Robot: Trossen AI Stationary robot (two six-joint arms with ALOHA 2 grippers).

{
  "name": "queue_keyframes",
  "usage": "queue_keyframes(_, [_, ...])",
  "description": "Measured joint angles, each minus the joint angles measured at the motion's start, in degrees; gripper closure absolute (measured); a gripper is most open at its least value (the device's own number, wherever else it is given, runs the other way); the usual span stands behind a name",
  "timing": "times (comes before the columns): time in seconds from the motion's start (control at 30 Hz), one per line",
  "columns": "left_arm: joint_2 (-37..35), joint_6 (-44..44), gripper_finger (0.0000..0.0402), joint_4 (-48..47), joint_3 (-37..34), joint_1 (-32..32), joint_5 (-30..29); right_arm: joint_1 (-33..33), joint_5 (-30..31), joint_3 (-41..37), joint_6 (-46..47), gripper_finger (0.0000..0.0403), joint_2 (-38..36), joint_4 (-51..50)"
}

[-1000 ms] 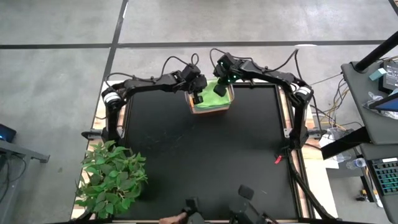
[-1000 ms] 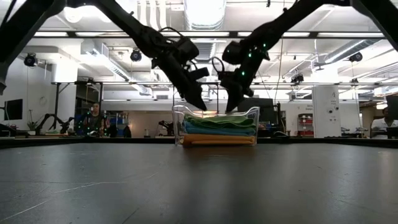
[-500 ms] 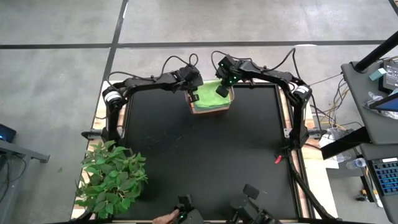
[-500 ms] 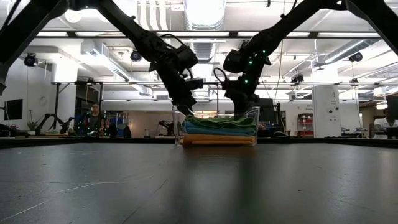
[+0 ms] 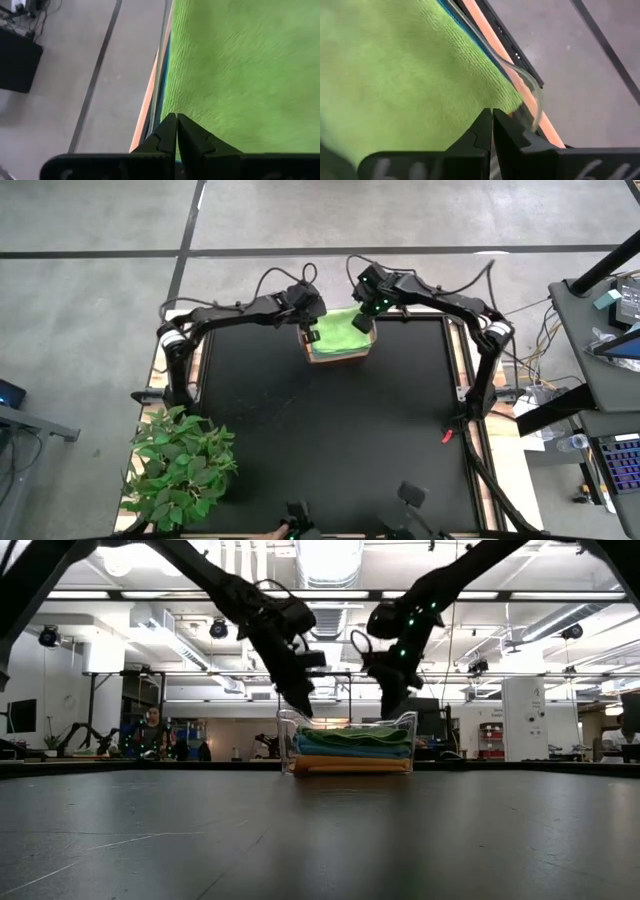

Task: Fold microfiber towels
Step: Return to Home Position

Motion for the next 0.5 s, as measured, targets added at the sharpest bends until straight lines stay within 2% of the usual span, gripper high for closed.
queue_keyframes(0.1, [-1.96,-0.44,0.0402,-0.63,-0.15,-1.43,0.04,0.2,-1.5,-2.13,0.01,0.0394,-3.14,0.24])
queue_keyframes(0.23, [-4.43,-1.38,0.0402,-0.74,-0.3,-4.58,2.01,1.17,-6.57,-8.01,-0.9,0.0394,-8.57,2.41])
queue_keyframes(0.37, [-7.24,-0.02,0.0402,-0.38,-1.14,-8.6,9.39,3.56,-10.32,-18.15,-0.81,0.0394,-16.08,10.71])
queue_keyframes(0.5, [-10.33,1.43,0.0402,0.19,-3.92,-12.93,15.14,6.68,-11.11,-29.73,-3.9,0.0394,-25.29,19.95])
